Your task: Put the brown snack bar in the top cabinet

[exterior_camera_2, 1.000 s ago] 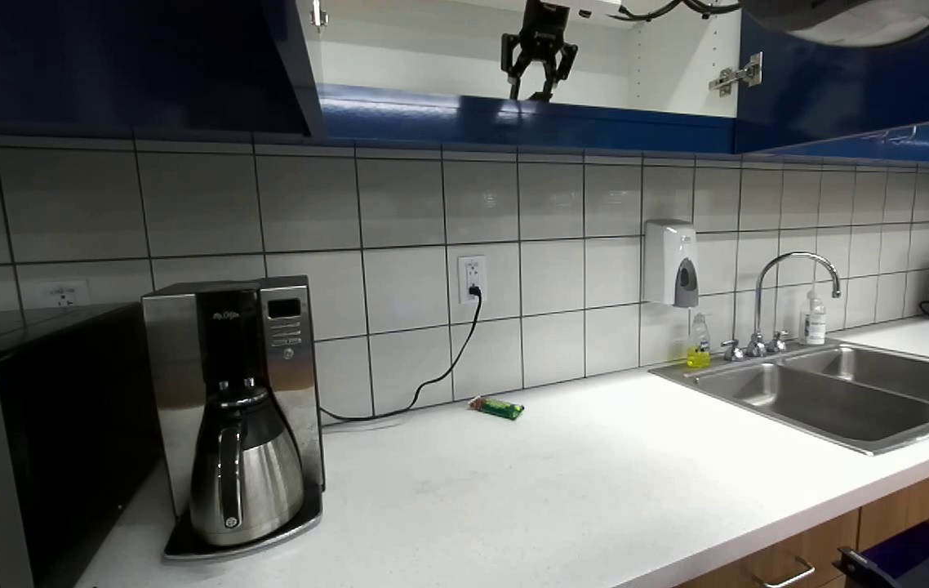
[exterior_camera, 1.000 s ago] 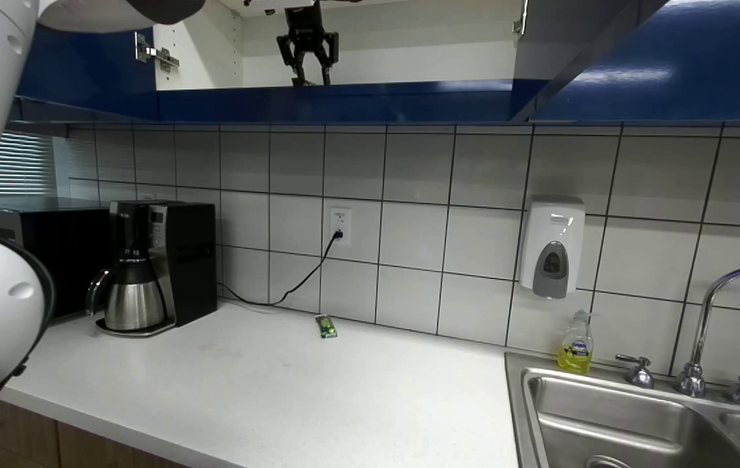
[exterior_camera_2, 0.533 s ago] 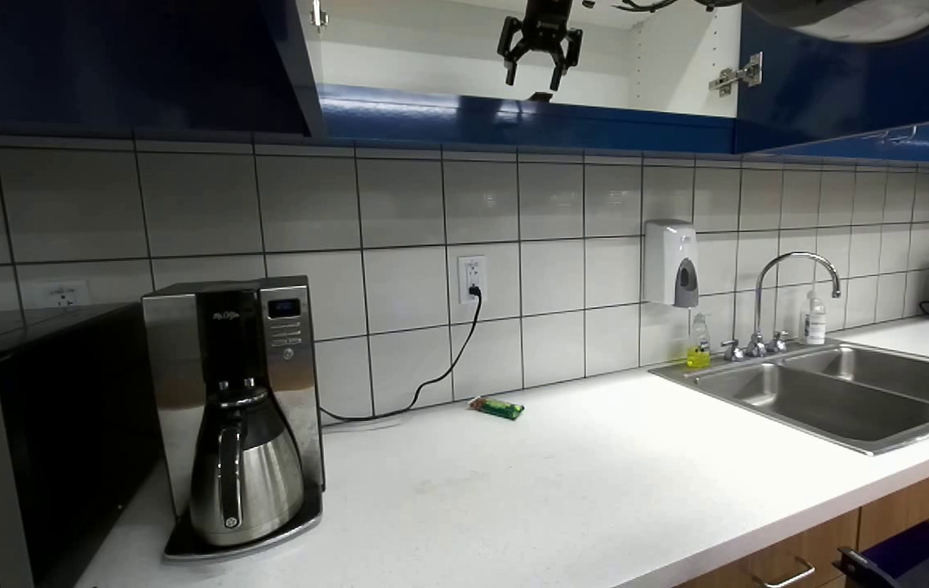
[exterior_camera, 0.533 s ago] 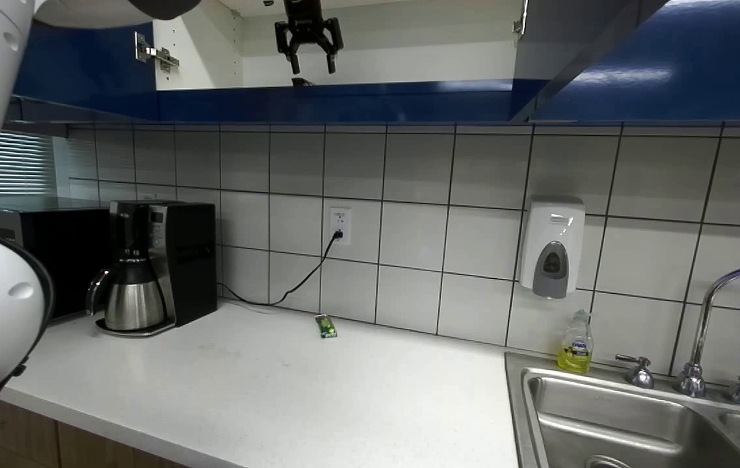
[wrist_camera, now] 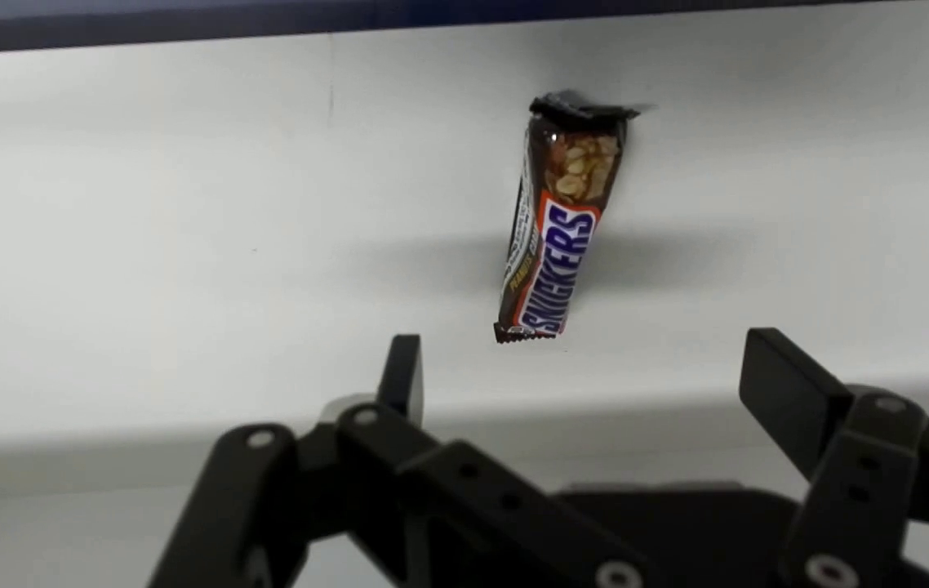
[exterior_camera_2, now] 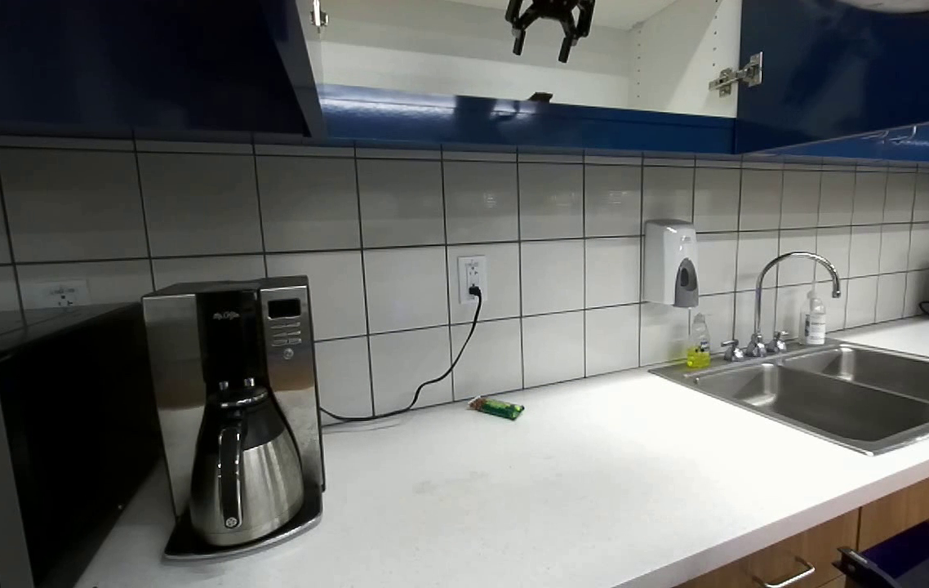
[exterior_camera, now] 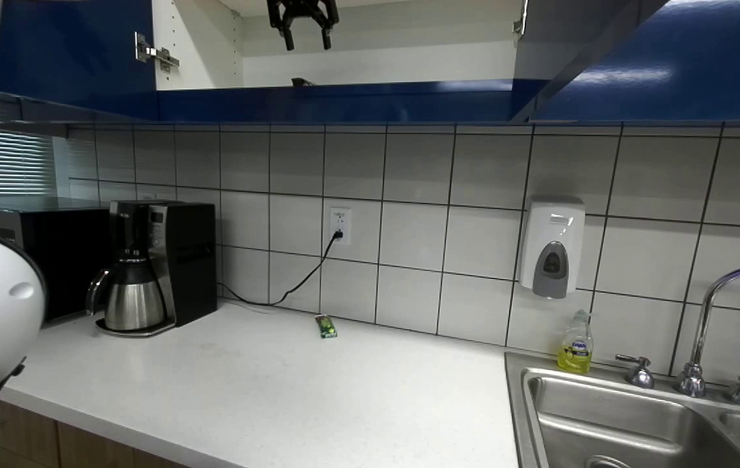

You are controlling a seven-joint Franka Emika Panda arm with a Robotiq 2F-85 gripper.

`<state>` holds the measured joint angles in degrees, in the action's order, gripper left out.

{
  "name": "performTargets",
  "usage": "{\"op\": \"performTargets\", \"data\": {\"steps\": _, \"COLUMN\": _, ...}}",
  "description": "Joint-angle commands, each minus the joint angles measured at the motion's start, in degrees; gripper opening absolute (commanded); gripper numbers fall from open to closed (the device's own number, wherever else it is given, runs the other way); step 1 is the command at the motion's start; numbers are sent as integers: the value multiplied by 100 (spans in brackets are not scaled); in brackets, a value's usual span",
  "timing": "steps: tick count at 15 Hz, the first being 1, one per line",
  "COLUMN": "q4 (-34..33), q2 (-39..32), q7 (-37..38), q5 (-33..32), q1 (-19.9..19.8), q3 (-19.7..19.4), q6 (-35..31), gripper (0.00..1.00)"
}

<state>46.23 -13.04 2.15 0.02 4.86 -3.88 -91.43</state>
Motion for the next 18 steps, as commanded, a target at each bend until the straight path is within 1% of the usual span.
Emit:
{"op": "performTargets", "data": {"steps": 1, "q4": 712, "q2": 608, "q7": 27, "q5": 98, "q1": 15, "q3": 31, "q6": 40, "gripper": 100}}
{"op": "performTargets", "data": {"steps": 5, "q4": 1662, "q2": 1287, "q7": 28, "q5": 77, "q1": 95, "q3": 59, "q6": -64, "gripper": 100}}
{"op": "performTargets", "data": {"steps": 11, "q4": 3339, "q2": 2605, "q7": -2, "q5": 96, "q1": 264, "q3": 82, "q6": -202, "gripper": 100}}
{"op": "performTargets", "data": {"steps": 17, "q4": 5178, "q2": 3921, "q7": -41, "q5": 318, "q1": 437, "q3": 59, "q6": 48, "gripper": 100}}
{"op": "performTargets", "data": {"steps": 18, "q4": 5484, "q2": 4089, "q7": -82, "q5": 398, "q1": 169, "q3": 246, "q6": 102, "gripper": 100}}
